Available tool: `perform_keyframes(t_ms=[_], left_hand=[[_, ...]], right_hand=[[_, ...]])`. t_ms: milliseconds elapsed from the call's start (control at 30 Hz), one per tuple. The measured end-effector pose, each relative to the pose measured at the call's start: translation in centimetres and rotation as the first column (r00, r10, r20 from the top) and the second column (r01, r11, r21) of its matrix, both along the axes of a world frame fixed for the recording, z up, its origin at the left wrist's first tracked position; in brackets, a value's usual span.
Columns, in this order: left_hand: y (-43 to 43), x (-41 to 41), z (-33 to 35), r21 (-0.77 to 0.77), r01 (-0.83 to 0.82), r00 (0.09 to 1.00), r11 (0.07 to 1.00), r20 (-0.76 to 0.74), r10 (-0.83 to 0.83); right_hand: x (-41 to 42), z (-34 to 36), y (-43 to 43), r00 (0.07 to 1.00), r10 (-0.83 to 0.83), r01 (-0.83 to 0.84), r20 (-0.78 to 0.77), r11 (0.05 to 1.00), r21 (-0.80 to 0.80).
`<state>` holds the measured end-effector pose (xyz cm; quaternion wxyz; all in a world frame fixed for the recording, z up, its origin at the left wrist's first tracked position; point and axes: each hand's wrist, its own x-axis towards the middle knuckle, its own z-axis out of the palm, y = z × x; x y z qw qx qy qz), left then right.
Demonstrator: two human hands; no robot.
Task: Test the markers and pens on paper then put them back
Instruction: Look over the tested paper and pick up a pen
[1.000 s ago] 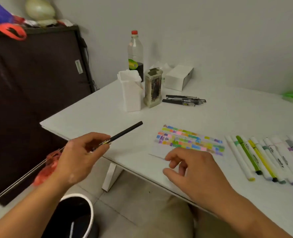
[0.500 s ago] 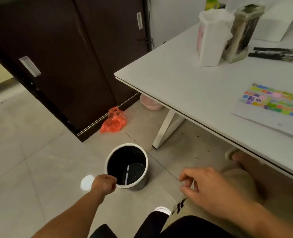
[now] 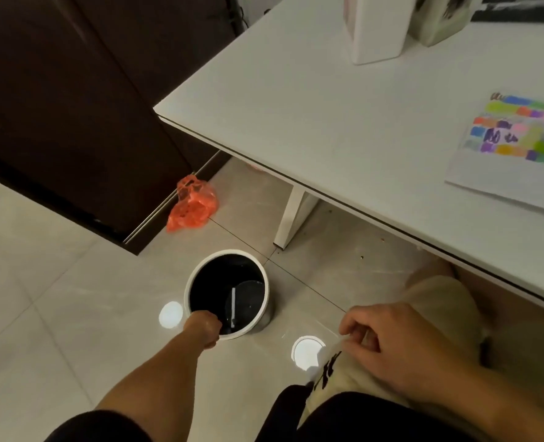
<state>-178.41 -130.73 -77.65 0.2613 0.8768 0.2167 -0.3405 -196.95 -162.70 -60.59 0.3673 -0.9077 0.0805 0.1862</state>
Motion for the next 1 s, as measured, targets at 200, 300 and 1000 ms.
perform_keyframes(t_ms=[200, 300, 1000], left_hand=[[-3.6, -1.2, 4.3, -0.292, 0.099, 0.992, 0.951, 0.103, -0.071], [-5.5, -1.8, 9.3, -0.320, 0.316, 0.932, 0.893, 0.282, -0.229], [-33.7, -2.9, 33.1, -0.069, 0.929, 0.225, 0.365, 0.886, -0.406]], right_hand=[[1.0, 0.7, 0.0, 0.994, -0.085, 0.080, 0.067, 0.994, 0.078], [1.0, 1.9, 0.0, 0.990, -0.070, 0.060, 0.119, 0.995, 0.082], [-7.6, 18.3, -19.3, 0.596, -0.532, 0.615, 0.601, 0.784, 0.084]])
